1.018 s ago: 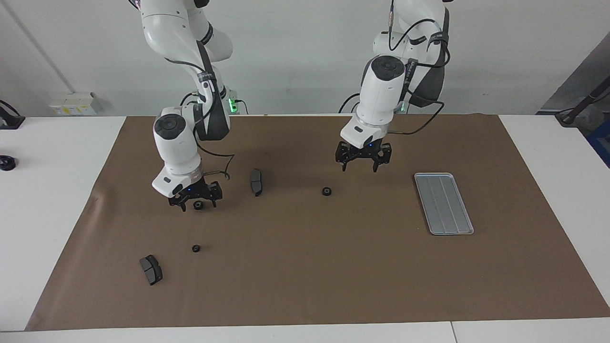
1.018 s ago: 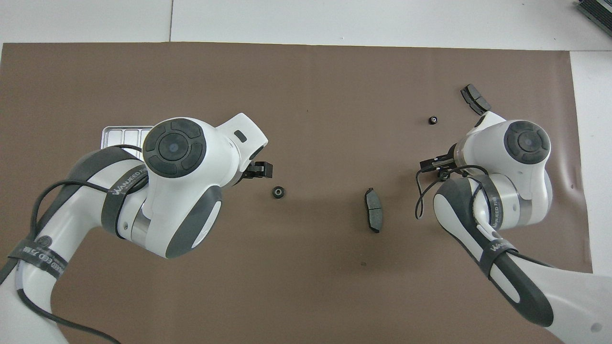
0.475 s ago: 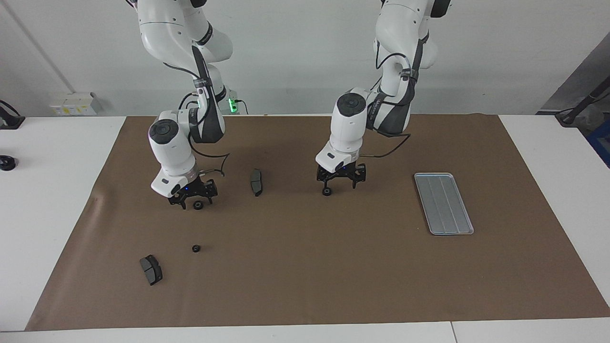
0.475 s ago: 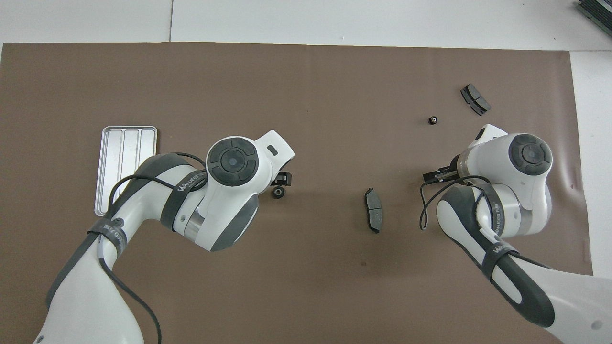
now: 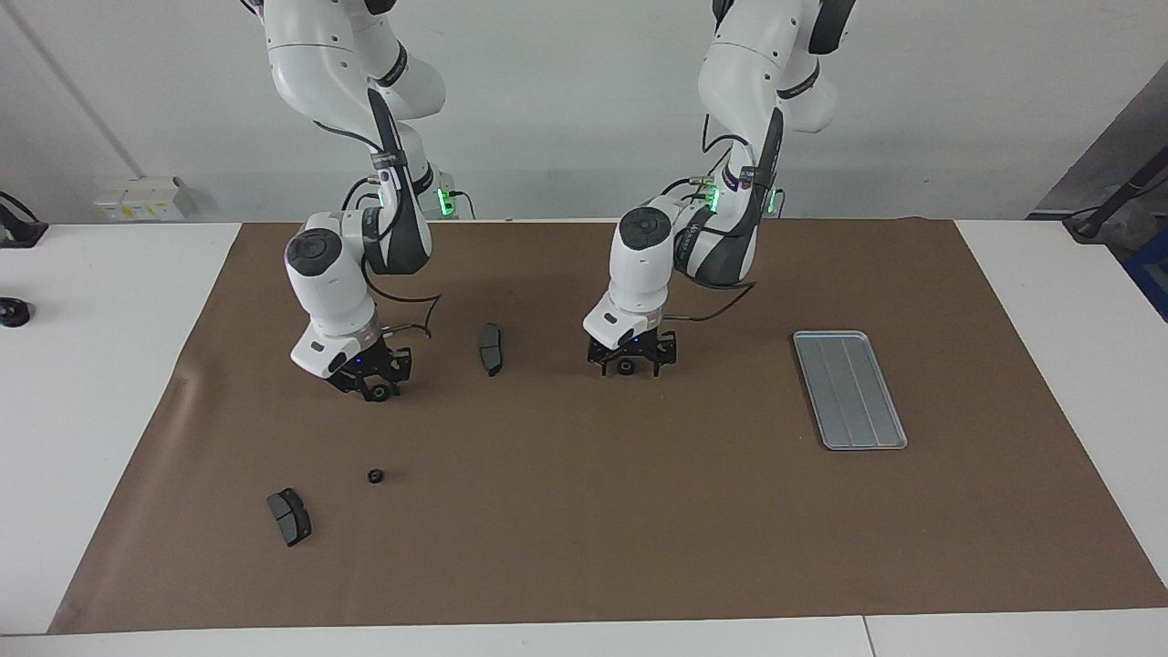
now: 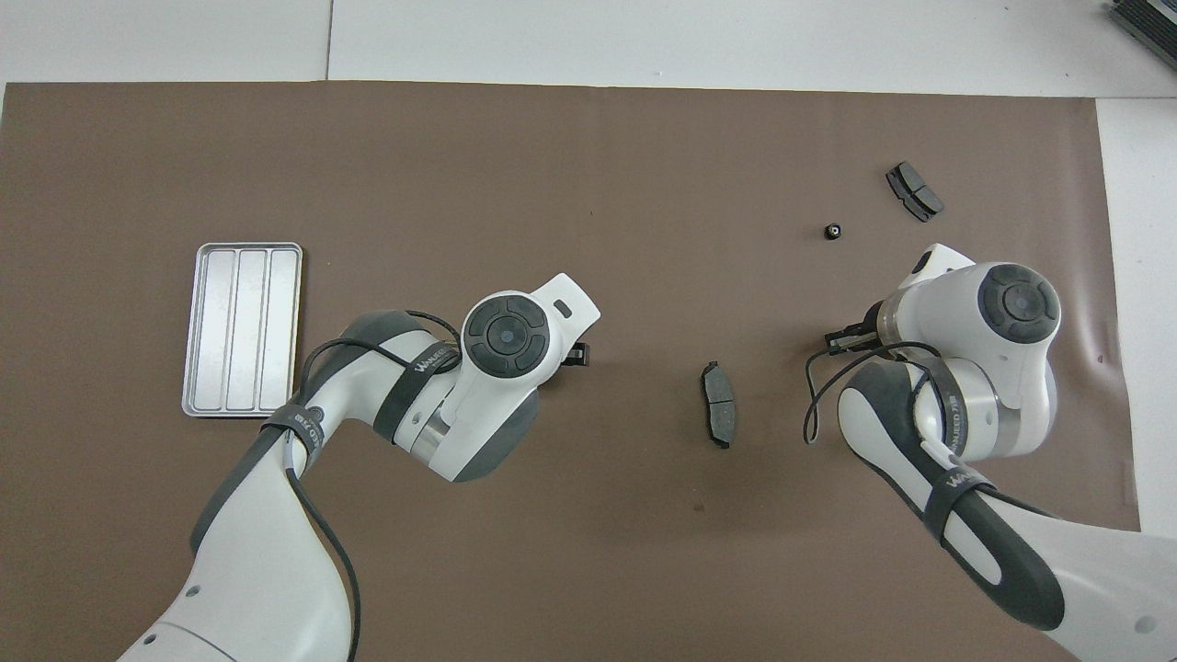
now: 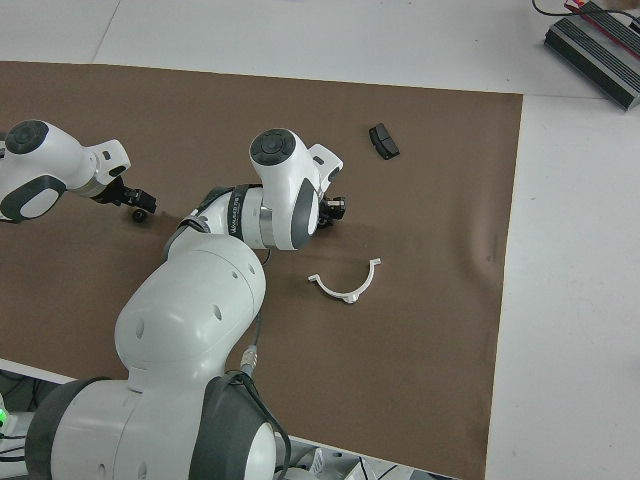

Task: Pick bearing gear from pile to tray
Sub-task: 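Grasp the gear with the left gripper while the right gripper grasps another gear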

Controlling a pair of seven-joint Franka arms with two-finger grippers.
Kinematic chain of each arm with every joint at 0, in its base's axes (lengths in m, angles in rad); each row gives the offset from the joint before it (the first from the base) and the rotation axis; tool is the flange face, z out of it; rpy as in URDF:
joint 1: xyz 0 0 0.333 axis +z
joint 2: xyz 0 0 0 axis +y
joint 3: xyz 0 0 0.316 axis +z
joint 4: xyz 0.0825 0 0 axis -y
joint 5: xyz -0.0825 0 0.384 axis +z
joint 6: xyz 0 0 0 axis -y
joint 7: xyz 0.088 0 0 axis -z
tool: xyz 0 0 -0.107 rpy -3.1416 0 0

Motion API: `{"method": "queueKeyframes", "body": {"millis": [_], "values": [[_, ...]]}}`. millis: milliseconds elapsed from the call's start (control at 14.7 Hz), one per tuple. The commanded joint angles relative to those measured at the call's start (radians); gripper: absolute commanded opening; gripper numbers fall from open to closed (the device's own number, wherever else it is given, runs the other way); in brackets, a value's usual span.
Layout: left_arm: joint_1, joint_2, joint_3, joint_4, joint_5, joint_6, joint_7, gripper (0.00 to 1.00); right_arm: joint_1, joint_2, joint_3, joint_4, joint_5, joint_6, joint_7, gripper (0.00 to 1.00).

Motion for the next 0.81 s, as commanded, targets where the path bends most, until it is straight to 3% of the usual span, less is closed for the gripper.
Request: {"method": "queueKeyframes", "body": {"millis": [0,136,204,339,543,611,747], "values": [[-0.013,-0.012,0.01,-0.033,0.027,0.03,-0.03,0.97,-0.023,-0.026,0.015,-0.036,0.022,0.026,-0.038,0.3],[-0.014,-0.013,0.008,-0.038,0.027,0.022,-0.033,0.89,-0.023,-0.025,0.017,-0.034,0.022,0.026,-0.029,0.0],[-0.014,-0.015,0.008,-0.038,0.027,0.013,-0.044,0.84,-0.022,-0.023,0.017,-0.03,0.022,0.026,-0.026,0.0],[-0.027,-0.017,0.008,-0.038,0.027,0.005,-0.088,0.63,-0.017,-0.02,0.017,-0.015,0.023,0.023,-0.008,0.0],[-0.034,-0.023,0.01,-0.037,0.027,-0.044,-0.108,0.18,-0.003,-0.033,0.021,0.027,0.023,-0.023,0.046,0.0],[-0.039,-0.026,0.01,-0.035,0.027,-0.058,-0.127,0.08,-0.002,-0.039,0.026,0.056,0.022,-0.072,0.072,0.0],[-0.04,-0.027,0.011,-0.027,0.027,-0.073,-0.144,0.0,0.006,-0.051,0.038,0.134,0.022,-0.17,0.121,0.0]]}}
